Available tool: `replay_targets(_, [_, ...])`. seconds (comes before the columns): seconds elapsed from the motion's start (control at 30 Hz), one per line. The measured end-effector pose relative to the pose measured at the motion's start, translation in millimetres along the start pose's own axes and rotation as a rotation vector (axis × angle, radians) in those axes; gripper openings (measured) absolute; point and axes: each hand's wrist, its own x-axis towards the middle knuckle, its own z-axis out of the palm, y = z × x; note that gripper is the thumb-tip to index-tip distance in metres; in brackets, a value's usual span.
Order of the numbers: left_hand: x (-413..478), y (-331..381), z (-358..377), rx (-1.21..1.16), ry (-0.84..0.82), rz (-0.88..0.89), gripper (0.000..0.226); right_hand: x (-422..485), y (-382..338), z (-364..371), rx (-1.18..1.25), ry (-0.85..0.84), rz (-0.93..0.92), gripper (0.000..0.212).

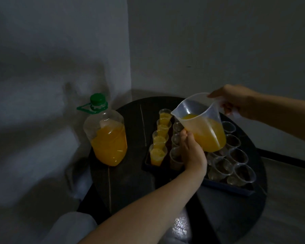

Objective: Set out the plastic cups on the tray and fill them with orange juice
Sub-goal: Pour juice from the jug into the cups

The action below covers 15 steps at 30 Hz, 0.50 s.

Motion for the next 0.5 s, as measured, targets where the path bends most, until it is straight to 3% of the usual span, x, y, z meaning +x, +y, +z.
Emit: replay_targets(0.5, [92.7, -25.5, 35.6, 0.059, -0.101, 0.012, 0.045, 86.4, 22.4, -25.6, 0.133, 0.065, 0.069, 0.021])
